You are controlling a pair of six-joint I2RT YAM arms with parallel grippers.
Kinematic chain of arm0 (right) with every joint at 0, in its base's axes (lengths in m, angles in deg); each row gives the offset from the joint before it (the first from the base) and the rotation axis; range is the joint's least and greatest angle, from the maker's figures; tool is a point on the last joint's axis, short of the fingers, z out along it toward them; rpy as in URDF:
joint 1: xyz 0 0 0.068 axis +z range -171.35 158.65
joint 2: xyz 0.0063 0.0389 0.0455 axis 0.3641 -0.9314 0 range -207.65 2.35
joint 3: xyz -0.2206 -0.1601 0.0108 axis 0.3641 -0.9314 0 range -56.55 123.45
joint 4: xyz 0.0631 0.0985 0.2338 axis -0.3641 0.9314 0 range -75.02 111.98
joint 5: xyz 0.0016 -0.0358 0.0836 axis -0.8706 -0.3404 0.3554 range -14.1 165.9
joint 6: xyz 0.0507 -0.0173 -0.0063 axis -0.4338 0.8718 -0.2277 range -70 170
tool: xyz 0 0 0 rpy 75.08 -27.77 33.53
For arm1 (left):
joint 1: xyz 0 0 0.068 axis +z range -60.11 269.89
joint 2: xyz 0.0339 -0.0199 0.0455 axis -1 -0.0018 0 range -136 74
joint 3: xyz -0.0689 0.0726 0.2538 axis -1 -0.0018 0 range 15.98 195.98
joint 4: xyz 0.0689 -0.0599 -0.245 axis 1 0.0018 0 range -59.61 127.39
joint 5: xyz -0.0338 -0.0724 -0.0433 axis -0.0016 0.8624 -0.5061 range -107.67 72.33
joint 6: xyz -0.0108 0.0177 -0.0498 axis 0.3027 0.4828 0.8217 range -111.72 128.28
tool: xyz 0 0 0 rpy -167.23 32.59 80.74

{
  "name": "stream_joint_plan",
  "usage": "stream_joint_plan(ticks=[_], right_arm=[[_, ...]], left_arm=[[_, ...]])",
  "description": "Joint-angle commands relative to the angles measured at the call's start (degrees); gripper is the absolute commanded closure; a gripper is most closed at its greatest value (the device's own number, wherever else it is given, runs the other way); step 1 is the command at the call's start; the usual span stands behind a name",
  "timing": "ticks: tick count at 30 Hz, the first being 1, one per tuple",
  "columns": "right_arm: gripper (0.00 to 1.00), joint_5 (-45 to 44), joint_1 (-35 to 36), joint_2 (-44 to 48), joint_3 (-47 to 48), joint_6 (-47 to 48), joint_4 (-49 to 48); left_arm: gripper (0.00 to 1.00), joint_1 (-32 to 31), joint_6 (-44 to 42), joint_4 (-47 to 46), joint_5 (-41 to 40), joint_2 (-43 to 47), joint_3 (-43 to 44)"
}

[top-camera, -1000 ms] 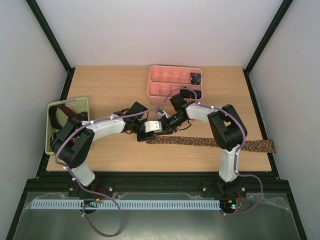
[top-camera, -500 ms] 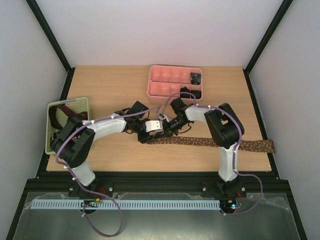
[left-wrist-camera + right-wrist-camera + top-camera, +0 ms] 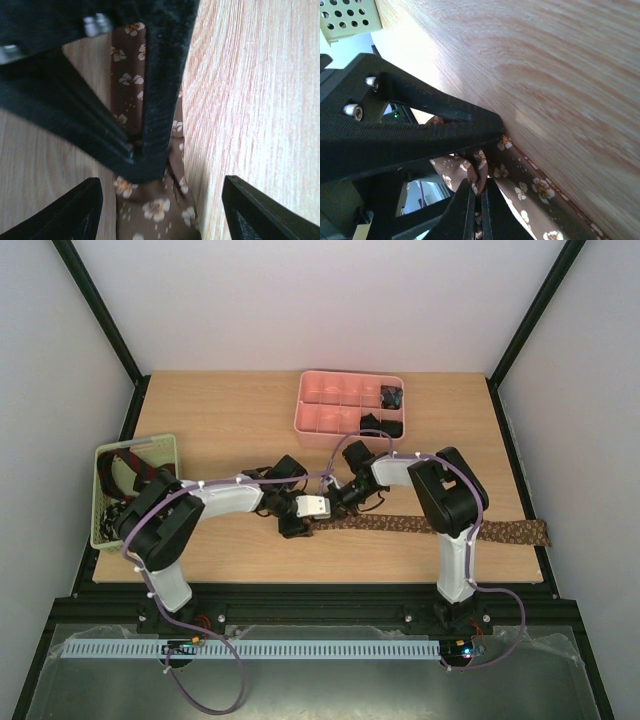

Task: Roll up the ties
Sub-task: Roll the tie at the center of the board.

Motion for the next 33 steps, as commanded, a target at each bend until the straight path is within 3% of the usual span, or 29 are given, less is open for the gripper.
stream_joint_plan(ticks=[1, 5, 8, 10, 14, 16, 27, 33], right_arm=[[0.98, 0.44, -1.10, 0.80, -0.73, 1.55, 1.86], [0.94, -0.56, -1.35, 0.90, -1.23, 2.58, 2.47], [0.98, -1.03, -1.35, -0.12, -1.34, 2.72, 2.34], [0.99, -1.97, -1.35, -0.67, -1.32, 4.03, 3.02], [0.99, -4.38, -1.35, -1.47, -2.27, 6.54, 4.28], [0.99, -5.47, -1.35, -1.48, -3.11, 6.74, 3.51], [0.99, -6.97, -1.35, -3.47, -2.95, 6.25, 2.89], [0.99, -6.93, -1.42, -3.63, -2.98, 6.10, 2.75]], left_arm=[[0.47, -0.05, -1.52, 1.56, -2.59, -1.14, 0.03], [0.62, -0.05, -2.80, 0.73, -4.09, 0.20, -2.35], [0.68, -0.05, -2.59, 0.69, -3.33, 0.33, -2.32], [0.66, 0.06, -2.18, 0.71, -2.87, 0.76, -2.39], [0.44, 3.01, -2.11, 1.19, 2.37, 3.63, -4.05], [0.43, 4.08, -2.37, 1.28, 4.28, 5.05, -5.00], [0.45, 3.83, -2.36, 0.38, 3.67, 5.48, -5.58], [0.64, 2.50, 1.24, -1.14, 5.43, 6.27, -2.63]])
